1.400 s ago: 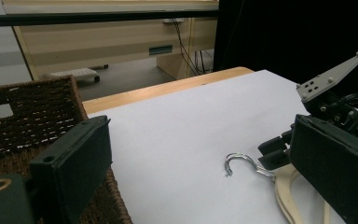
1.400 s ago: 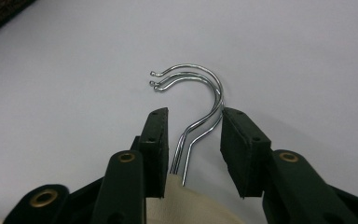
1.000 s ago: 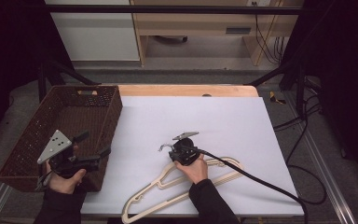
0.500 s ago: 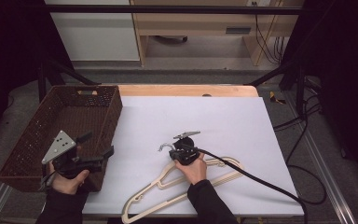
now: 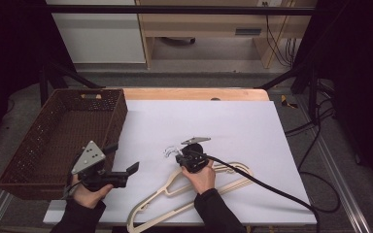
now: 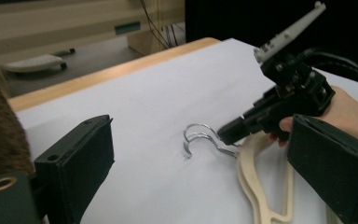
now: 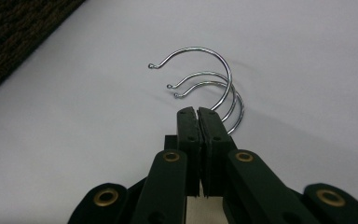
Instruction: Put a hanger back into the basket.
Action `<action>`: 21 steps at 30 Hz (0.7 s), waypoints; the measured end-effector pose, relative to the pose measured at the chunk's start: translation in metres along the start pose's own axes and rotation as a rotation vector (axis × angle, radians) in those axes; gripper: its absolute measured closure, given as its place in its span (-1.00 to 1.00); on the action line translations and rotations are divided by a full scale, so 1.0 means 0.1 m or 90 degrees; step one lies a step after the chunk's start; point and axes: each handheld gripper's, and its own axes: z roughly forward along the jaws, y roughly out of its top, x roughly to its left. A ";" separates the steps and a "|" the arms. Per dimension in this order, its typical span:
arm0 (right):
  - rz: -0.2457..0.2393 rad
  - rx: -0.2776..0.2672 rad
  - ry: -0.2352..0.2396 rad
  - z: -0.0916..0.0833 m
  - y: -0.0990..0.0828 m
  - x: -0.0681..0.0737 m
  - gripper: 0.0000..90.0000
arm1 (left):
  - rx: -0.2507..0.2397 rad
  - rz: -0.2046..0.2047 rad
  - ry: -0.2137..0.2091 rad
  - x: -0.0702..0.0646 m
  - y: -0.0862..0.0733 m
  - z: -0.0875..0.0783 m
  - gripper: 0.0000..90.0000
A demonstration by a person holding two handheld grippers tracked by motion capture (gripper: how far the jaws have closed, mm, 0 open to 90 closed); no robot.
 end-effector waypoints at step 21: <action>-0.026 -0.038 0.017 -0.18 0.02 0.07 0.98 | 0.235 -0.007 -0.148 -0.36 -0.38 1.11 -0.18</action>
